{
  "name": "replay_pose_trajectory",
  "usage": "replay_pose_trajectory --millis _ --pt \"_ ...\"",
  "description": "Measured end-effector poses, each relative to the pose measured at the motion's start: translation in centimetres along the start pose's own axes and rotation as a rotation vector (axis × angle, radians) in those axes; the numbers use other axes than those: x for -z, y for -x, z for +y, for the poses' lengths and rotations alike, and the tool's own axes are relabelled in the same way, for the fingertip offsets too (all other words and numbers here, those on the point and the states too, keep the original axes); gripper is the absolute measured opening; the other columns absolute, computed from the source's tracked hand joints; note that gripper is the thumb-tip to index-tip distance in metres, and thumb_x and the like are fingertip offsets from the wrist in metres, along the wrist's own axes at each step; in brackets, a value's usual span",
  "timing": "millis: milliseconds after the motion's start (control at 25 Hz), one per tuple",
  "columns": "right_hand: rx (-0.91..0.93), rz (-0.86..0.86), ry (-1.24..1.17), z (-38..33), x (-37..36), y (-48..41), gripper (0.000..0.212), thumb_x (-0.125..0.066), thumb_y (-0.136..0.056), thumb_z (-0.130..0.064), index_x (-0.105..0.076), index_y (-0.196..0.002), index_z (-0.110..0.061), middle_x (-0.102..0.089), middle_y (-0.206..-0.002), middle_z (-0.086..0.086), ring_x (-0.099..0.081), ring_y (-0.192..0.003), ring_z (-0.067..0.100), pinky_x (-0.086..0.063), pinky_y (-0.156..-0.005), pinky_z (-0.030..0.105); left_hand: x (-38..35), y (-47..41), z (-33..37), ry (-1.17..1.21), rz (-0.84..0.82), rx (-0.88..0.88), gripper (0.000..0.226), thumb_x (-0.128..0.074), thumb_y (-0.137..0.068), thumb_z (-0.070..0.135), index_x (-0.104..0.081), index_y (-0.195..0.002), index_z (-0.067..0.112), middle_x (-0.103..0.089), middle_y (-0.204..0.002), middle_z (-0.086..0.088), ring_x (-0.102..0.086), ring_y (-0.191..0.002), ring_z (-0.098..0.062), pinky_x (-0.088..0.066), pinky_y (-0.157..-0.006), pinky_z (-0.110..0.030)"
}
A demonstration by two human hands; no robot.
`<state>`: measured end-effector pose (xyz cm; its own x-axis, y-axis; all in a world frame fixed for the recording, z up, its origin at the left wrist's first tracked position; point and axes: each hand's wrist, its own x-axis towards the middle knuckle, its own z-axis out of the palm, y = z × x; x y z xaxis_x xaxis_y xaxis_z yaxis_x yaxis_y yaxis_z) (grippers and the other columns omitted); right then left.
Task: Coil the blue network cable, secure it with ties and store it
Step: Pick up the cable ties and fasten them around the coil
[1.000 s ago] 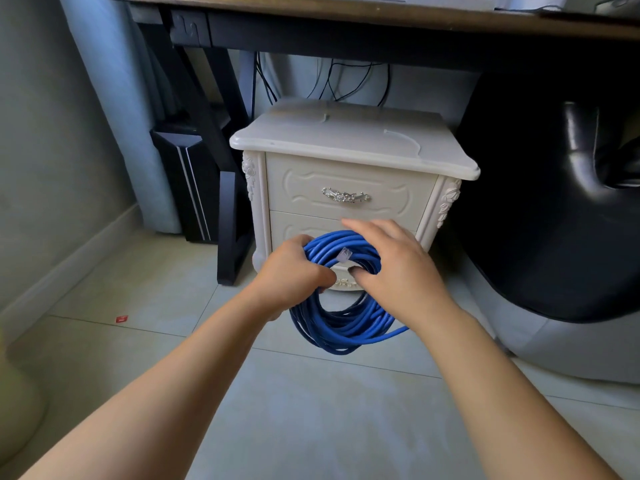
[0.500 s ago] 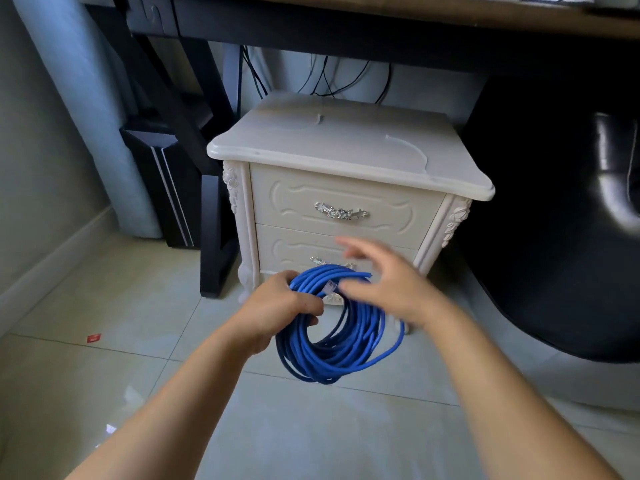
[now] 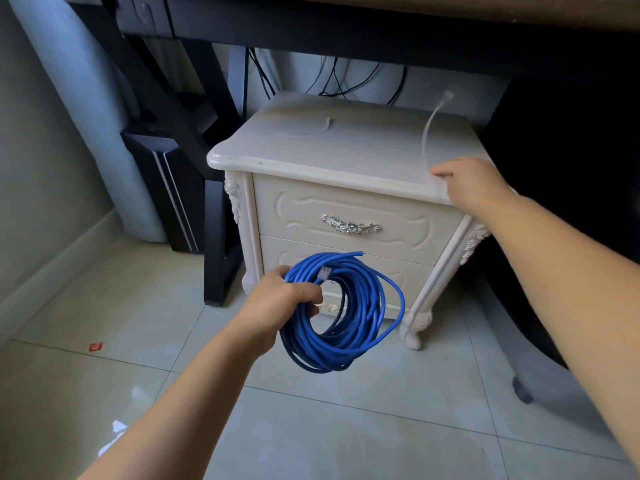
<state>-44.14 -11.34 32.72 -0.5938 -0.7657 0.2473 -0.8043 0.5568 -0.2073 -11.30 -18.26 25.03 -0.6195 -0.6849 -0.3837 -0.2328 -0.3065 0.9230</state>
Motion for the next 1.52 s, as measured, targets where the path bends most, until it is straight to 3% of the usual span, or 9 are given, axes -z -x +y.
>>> replay_pose_trajectory --millis 160,240,480,600,760,840,920,1200,1520 --pt "0.079 -0.037 0.116 -0.7 2.7 -0.4 0.017 -0.061 -0.089 -0.008 -0.076 -0.095 -0.004 -0.072 -0.105 0.015 -0.060 -0.105 0.034 -0.045 -0.093 0.036 0.6 0.7 0.5 0.100 -0.031 0.010 0.039 -0.068 -0.060 0.005 -0.057 -0.098 0.004 -0.058 -0.066 -0.009 -0.061 -0.054 -0.021 -0.048 -0.051 -0.027" --pt "0.036 0.011 0.072 -1.0 2.3 0.0 0.013 -0.061 -0.087 -0.007 -0.071 -0.094 -0.008 -0.071 -0.099 0.012 -0.059 -0.100 0.034 -0.046 -0.086 0.035 1.1 1.2 0.4 0.100 -0.033 0.008 0.044 -0.067 -0.056 0.007 -0.058 -0.099 0.003 -0.057 -0.067 -0.010 -0.060 -0.054 -0.021 -0.048 -0.053 -0.028" --pt "0.104 0.098 -0.116 -2.8 0.2 0.8 0.062 -0.037 -0.084 0.010 -0.061 -0.127 -0.028 -0.053 -0.119 0.004 -0.052 -0.101 0.023 -0.037 -0.080 0.026 1.6 2.1 0.1 0.066 -0.033 0.003 0.044 -0.068 -0.055 0.008 -0.059 -0.098 0.002 -0.059 -0.066 -0.011 -0.060 -0.054 -0.021 -0.048 -0.054 -0.029" --pt "0.126 0.311 -0.259 -5.7 0.4 2.8 0.050 -0.037 -0.084 0.004 -0.067 -0.116 -0.020 -0.062 -0.110 0.007 -0.056 -0.100 0.028 -0.042 -0.083 0.029 2.7 2.4 0.7 0.063 0.001 -0.006 0.031 -0.066 -0.060 0.003 -0.056 -0.089 0.001 -0.058 -0.063 -0.013 -0.058 -0.048 -0.020 -0.046 -0.047 -0.025" --pt "0.201 0.302 -0.367 -8.7 -3.4 7.6 0.032 -0.046 -0.082 0.000 -0.072 -0.096 -0.012 -0.071 -0.097 0.007 -0.062 -0.091 0.026 -0.045 -0.081 0.031 5.2 2.2 0.1 -0.039 0.070 -0.002 0.033 -0.065 -0.053 0.008 -0.057 -0.085 0.004 -0.058 -0.060 -0.012 -0.056 -0.055 -0.024 -0.046 -0.056 -0.032" --pt "0.195 0.205 -0.398 -9.6 -7.3 10.1 0.029 -0.050 -0.081 0.001 -0.073 -0.092 -0.012 -0.072 -0.094 0.007 -0.063 -0.088 0.026 -0.042 -0.078 0.028 6.5 2.3 -1.1 -0.108 0.125 0.029 0.039 -0.067 -0.052 0.010 -0.060 -0.090 0.005 -0.061 -0.059 -0.009 -0.060 -0.057 -0.023 -0.048 -0.061 -0.034" --pt "0.130 -0.037 -0.409 -10.6 -12.1 12.3 0.030 -0.051 -0.082 0.001 -0.074 -0.092 -0.015 -0.072 -0.096 0.005 -0.063 -0.090 0.025 -0.044 -0.079 0.028 8.0 2.1 -2.7 -0.176 0.173 0.066 0.046 -0.069 -0.053 0.012 -0.061 -0.098 0.006 -0.064 -0.062 -0.007 -0.064 -0.056 -0.020 -0.052 -0.062 -0.034" --pt "0.120 -0.825 -0.199 -14.5 -29.6 20.6 0.023 -0.055 -0.092 -0.017 -0.067 -0.112 -0.018 -0.062 -0.120 0.003 -0.058 -0.110 0.021 -0.047 -0.090 0.030 13.5 1.5 -6.0 -0.315 0.276 0.142 0.030 -0.071 -0.072 0.004 -0.061 -0.099 0.007 -0.066 -0.070 -0.010 -0.067 -0.063 -0.020 -0.056 -0.063 -0.035" --pt "-0.202 -0.841 -0.165 -18.2 -40.5 24.7 0.025 -0.058 -0.093 -0.034 -0.050 -0.095 -0.011 -0.061 -0.103 0.008 -0.059 -0.100 0.027 -0.041 -0.073 0.028 15.0 1.2 -6.9 -0.269 0.365 0.179 0.027 -0.072 -0.070 0.008 -0.061 -0.095 0.008 -0.066 -0.071 -0.008 -0.067 -0.064 -0.020 -0.059 -0.072 -0.040"
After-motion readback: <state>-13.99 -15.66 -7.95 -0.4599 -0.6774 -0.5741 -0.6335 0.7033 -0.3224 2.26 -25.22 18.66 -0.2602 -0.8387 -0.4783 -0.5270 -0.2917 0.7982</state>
